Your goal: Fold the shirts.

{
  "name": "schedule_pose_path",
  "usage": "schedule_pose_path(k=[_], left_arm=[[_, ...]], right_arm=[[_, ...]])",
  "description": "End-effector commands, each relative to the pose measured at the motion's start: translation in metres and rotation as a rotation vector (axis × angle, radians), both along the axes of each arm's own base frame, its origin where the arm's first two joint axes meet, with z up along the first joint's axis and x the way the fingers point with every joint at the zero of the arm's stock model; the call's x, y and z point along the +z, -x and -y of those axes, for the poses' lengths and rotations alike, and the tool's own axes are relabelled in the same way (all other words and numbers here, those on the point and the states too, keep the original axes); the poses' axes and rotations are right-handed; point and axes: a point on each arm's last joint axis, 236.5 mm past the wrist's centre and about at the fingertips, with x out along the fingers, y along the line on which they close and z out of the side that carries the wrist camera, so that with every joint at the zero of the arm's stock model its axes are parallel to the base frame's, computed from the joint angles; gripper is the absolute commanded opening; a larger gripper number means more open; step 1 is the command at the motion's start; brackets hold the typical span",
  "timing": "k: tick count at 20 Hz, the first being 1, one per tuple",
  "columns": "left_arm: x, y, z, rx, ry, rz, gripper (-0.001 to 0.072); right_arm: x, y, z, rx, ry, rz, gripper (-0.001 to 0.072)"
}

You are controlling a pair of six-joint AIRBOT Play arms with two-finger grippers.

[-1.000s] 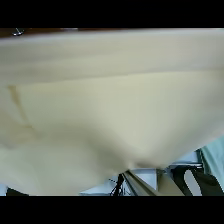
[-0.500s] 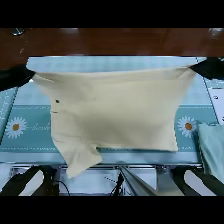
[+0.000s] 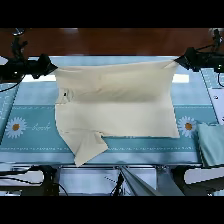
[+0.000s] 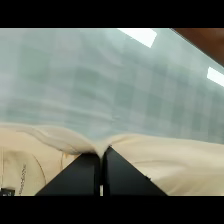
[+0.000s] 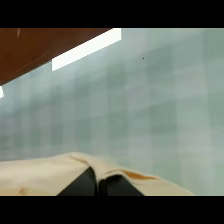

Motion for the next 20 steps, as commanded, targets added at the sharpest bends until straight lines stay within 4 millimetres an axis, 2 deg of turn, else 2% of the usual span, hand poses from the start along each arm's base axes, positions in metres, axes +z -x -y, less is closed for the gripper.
schedule_pose_path(k=[1,4,6,8,9,11,14,18,19,20], left_arm=[[-0.017,-0.005,0.014,-0.027,0.091,-0.064,0.0019],[-0.004,0.015,0.021,-0.161,0.108,-0.079,0.0019],[-0.008,0.039,0.019,-0.243,0.078,-0.148,0.0019],[-0.036,0.075,0.009,-0.306,-0.021,-0.308,0.0019],[-0.053,0.097,0.003,-0.33,-0.068,-0.412,0.0019],[-0.081,0.127,-0.002,-0.38,-0.139,-0.524,0.0019],[-0.102,0.142,0.001,-0.382,-0.147,-0.568,0.0019],[-0.103,0.141,0.004,-0.379,-0.14,-0.567,0.0033],[-0.103,0.141,0.004,-0.378,-0.139,-0.568,0.0139],[-0.103,0.143,0.004,-0.37,-0.134,-0.578,0.0409]], right_arm=[[-0.025,-0.011,0.001,0.0,-0.048,-0.059,0.0026],[-0.023,-0.002,-0.002,0.039,-0.079,-0.082,0.0026],[-0.023,0.016,-0.006,0.113,-0.091,-0.118,0.0026],[-0.043,0.045,-0.001,0.188,-0.025,-0.225,0.0026],[-0.063,0.062,0.007,0.204,0.05,-0.324,0.0026],[-0.094,0.093,0.023,0.237,0.214,-0.484,0.0026],[-0.111,0.105,0.021,0.255,0.256,-0.539,0.0026],[-0.126,0.111,0.019,0.228,0.252,-0.572,0.0027],[-0.128,0.112,0.016,0.23,0.248,-0.575,0.0036],[-0.128,0.111,0.015,0.222,0.244,-0.577,0.0206]])
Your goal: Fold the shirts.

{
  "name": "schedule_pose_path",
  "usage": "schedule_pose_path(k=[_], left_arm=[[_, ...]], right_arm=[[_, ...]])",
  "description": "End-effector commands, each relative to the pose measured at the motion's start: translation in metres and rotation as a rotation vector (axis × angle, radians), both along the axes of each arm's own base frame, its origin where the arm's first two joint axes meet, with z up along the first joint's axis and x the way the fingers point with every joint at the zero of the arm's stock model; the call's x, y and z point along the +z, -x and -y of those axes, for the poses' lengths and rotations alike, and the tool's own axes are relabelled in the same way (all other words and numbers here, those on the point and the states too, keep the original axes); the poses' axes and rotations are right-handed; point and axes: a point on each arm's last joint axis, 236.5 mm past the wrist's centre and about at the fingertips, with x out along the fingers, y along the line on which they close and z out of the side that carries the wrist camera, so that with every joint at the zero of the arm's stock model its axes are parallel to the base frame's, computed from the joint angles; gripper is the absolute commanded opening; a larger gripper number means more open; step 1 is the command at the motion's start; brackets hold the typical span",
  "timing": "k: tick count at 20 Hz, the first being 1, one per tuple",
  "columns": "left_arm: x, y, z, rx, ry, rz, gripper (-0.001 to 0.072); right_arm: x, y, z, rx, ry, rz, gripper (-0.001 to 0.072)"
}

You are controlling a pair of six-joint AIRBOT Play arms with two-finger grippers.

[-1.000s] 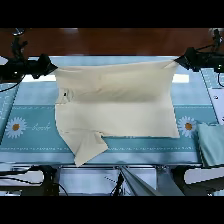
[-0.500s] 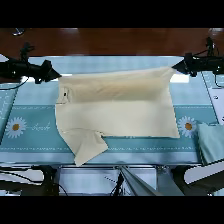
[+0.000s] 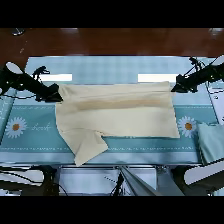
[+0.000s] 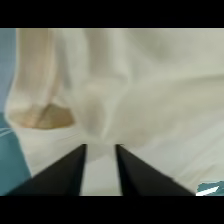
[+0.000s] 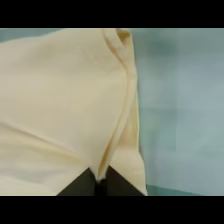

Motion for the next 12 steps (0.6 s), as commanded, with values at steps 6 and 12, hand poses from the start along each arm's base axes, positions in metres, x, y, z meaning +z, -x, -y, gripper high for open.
schedule_pose_path(k=[6,12], left_arm=[[0.034,0.03,-0.032,0.034,-0.003,-0.057,0.0706],[0.022,0.135,-0.062,0.23,0.011,-0.072,0.0706]], right_arm=[[0.024,0.049,0.035,-0.012,0.072,-0.112,0.062],[0.028,0.114,0.044,-0.255,0.087,0.064,0.0621]])
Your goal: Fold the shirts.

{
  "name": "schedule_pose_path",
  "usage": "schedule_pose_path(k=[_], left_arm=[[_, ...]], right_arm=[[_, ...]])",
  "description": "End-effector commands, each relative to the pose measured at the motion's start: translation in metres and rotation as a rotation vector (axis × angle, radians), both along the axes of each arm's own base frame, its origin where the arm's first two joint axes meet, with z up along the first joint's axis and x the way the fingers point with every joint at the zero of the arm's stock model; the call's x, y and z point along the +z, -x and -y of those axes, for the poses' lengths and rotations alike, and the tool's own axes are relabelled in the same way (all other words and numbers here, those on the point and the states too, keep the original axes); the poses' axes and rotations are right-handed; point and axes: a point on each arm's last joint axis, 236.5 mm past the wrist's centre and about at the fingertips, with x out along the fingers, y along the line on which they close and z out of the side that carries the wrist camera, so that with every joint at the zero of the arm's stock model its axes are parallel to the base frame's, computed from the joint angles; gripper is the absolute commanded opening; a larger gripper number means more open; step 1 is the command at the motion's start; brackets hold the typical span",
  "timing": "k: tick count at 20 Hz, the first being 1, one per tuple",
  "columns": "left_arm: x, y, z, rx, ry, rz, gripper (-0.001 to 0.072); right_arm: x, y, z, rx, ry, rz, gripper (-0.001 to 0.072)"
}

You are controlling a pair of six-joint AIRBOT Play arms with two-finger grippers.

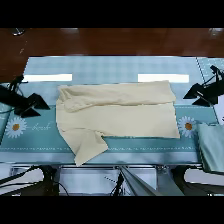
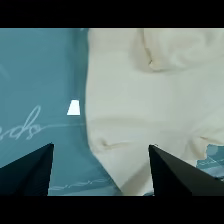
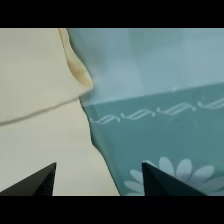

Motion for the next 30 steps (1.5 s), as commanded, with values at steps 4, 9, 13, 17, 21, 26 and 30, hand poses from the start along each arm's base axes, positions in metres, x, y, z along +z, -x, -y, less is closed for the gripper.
schedule_pose_path(k=[4,9,13,17,21,26,30], left_arm=[[-0.022,0.078,0.019,0.266,0.107,0.043,0.0706],[-0.047,0.104,0.076,0.215,0.228,-0.004,0.0706],[-0.049,0.087,0.103,0.2,0.262,0.064,0.0706],[-0.056,0.087,0.118,0.116,0.219,0.082,0.0705],[-0.067,0.094,0.129,0.066,0.214,0.036,0.0704],[-0.039,0.087,0.103,0.129,0.287,0.053,0.0705],[-0.057,0.106,0.11,0.152,0.295,-0.008,0.0704]], right_arm=[[-0.016,0.061,-0.076,-0.141,-0.182,0.219,0.062],[-0.018,0.082,-0.114,-0.136,-0.314,0.239,0.062],[-0.009,0.078,-0.122,-0.15,-0.37,0.256,0.062],[0.005,0.067,-0.121,-0.156,-0.385,0.291,0.062],[0.046,0.042,-0.111,-0.155,-0.38,0.353,0.062],[0.063,0.042,-0.091,-0.099,-0.264,0.331,0.062],[0.049,0.055,-0.074,-0.087,-0.165,0.266,0.062]])
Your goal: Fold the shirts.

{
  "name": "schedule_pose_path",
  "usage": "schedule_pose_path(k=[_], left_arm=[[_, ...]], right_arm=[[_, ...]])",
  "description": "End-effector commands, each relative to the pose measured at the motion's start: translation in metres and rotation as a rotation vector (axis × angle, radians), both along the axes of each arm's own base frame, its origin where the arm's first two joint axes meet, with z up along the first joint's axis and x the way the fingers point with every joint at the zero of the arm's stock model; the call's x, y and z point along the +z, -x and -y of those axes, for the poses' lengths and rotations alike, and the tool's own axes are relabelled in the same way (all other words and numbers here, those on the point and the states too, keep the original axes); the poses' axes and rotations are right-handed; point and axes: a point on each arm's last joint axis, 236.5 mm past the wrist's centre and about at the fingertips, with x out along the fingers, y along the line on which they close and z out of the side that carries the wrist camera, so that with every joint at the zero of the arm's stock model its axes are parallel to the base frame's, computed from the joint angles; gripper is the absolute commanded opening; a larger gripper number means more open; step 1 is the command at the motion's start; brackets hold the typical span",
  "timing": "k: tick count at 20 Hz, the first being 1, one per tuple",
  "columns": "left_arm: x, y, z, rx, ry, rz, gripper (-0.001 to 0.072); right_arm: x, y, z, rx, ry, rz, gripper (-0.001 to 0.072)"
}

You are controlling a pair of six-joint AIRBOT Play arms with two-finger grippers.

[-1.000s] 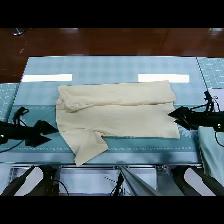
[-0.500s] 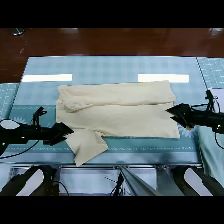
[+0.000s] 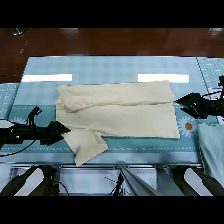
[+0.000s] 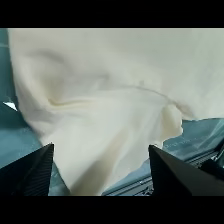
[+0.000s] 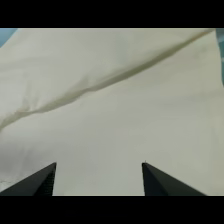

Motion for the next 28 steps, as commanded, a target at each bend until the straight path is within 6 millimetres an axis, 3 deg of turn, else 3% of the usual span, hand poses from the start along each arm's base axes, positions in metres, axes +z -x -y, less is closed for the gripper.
schedule_pose_path(k=[1,5,8,9,10,11,12,14,18,28], left_arm=[[-0.014,0.015,0.006,0.017,0.011,-0.061,0.0704],[-0.029,0.014,0.017,0.005,-0.026,-0.067,0.0704],[-0.036,0.01,0.024,-0.011,-0.049,-0.061,0.0699],[-0.04,0.009,0.026,-0.021,-0.064,-0.052,0.06],[-0.041,0.008,0.027,-0.026,-0.071,-0.046,0.0233],[-0.042,0.007,0.028,-0.032,-0.078,-0.035,0.0031],[-0.041,0.006,0.028,-0.041,-0.076,-0.026,0.0021],[-0.04,0.005,0.028,-0.044,-0.076,-0.023,0.0021],[-0.04,0.005,0.028,-0.049,-0.076,-0.019,0.0021],[-0.036,-0.013,0.03,0.031,-0.055,0.015,0.0021]], right_arm=[[-0.01,0.011,0.018,0.0,0.092,-0.063,0.062],[-0.014,0.011,0.03,-0.043,0.112,-0.078,0.062],[-0.016,0.018,0.058,-0.133,0.113,-0.099,0.062],[-0.021,0.028,0.073,-0.157,0.139,-0.134,0.0621],[-0.03,0.044,0.086,-0.18,0.168,-0.194,0.062],[-0.044,0.063,0.094,-0.2,0.193,-0.277,0.062],[-0.06,0.083,0.093,-0.193,0.205,-0.357,0.062],[-0.086,0.116,0.073,-0.148,0.164,-0.471,0.062],[-0.107,0.131,0.048,-0.125,0.066,-0.537,0.062],[-0.121,0.079,0.014,-0.118,-0.194,-0.428,0.0619]])
